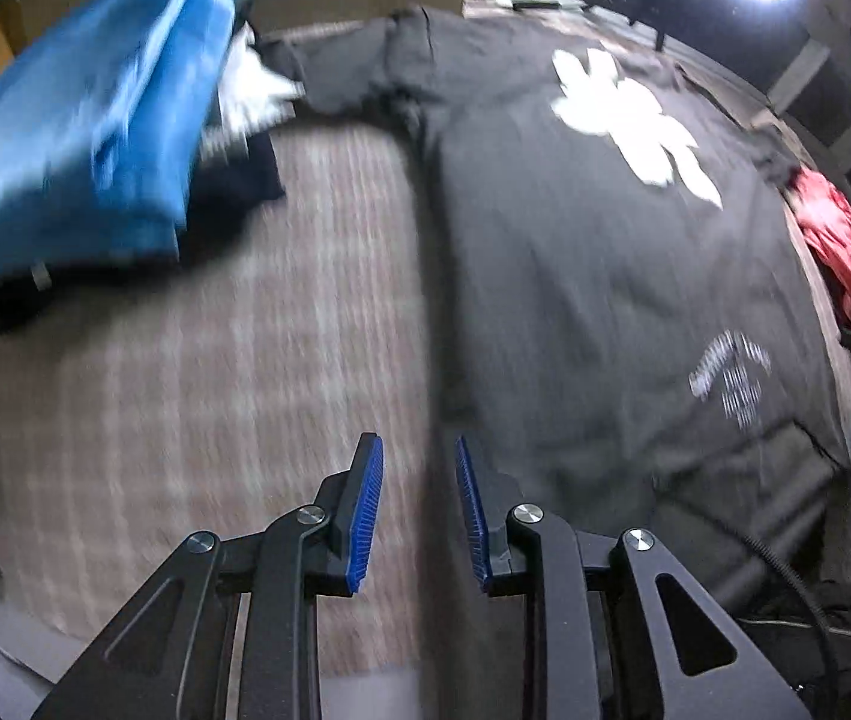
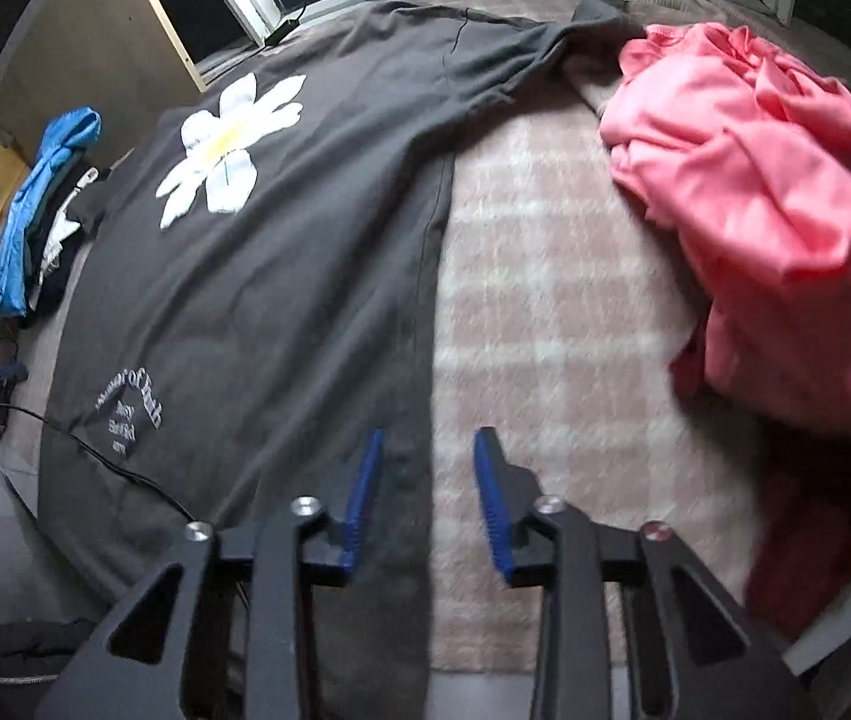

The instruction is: Fold clothes

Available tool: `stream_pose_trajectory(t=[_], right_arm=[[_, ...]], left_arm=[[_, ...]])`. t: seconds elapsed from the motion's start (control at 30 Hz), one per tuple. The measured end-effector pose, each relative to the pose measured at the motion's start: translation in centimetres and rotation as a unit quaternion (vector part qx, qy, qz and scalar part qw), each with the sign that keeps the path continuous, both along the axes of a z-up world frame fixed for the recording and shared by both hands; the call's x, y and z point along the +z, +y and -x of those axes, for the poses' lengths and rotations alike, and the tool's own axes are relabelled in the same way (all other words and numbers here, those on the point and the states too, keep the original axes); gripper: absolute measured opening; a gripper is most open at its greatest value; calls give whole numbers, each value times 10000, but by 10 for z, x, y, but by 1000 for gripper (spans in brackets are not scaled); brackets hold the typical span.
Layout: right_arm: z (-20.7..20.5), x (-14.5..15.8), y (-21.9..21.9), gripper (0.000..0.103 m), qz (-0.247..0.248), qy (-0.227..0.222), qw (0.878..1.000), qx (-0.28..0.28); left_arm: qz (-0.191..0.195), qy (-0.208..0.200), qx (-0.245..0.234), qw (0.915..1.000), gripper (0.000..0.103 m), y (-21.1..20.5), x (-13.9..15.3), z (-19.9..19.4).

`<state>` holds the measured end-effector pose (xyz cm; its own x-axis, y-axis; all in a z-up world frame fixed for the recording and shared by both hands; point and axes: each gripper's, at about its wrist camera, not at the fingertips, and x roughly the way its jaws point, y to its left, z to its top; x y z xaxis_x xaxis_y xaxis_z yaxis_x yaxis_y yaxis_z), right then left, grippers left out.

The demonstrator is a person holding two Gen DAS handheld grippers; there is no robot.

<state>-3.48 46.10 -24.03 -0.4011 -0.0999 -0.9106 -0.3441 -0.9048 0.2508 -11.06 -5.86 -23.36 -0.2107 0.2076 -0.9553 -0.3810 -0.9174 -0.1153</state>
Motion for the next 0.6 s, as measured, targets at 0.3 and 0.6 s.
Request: stream_pose_trajectory(t=[0.3,0.6], right_arm=[[10,-17,-21,6,-400,-111,9990,140],[-5,24,22,23,-24,108,9995,-280]], left_arm=[[-329,91,80,9994,24,-31,22,-35],[-284,509,194,9981,24,-41,67,-54]])
